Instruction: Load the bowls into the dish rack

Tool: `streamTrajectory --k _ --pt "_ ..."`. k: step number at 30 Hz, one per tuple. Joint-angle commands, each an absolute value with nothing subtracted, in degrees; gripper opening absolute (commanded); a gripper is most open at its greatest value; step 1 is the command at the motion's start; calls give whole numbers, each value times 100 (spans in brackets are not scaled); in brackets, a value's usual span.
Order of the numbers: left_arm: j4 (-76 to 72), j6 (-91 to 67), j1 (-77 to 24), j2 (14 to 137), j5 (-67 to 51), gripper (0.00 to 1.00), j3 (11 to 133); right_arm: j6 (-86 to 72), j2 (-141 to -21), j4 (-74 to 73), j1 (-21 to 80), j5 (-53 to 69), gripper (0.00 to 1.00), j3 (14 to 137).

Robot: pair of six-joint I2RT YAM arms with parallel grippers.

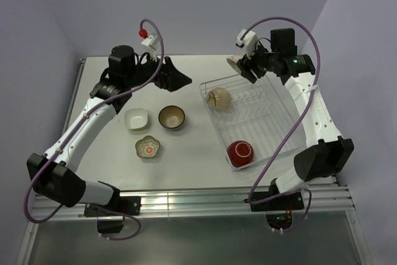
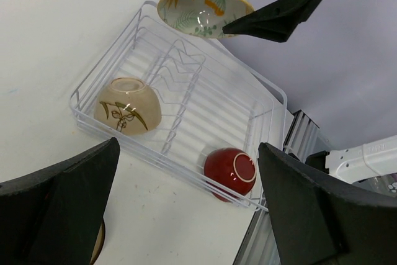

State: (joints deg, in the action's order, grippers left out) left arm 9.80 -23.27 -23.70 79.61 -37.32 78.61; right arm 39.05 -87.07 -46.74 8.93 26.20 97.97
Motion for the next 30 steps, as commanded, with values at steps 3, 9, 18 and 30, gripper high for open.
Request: streamTrajectory --k 3,9,18,30 --pt "932 -2250 -2233 7471 -3428 100 7594 5589 -8955 -4114 782 1698 0 9589" --pt "1221 -2039 -2013 7322 -3138 99 7515 6485 -9228 -3727 782 1231 0 9168" --pt "1195 -1969 -1811 7225 -3146 99 7330 7523 -9474 -3015 870 572 0 8508" --pt "1248 -1863 -1652 7268 -3199 100 7286 8182 -9615 -2338 1238 168 0 7875"
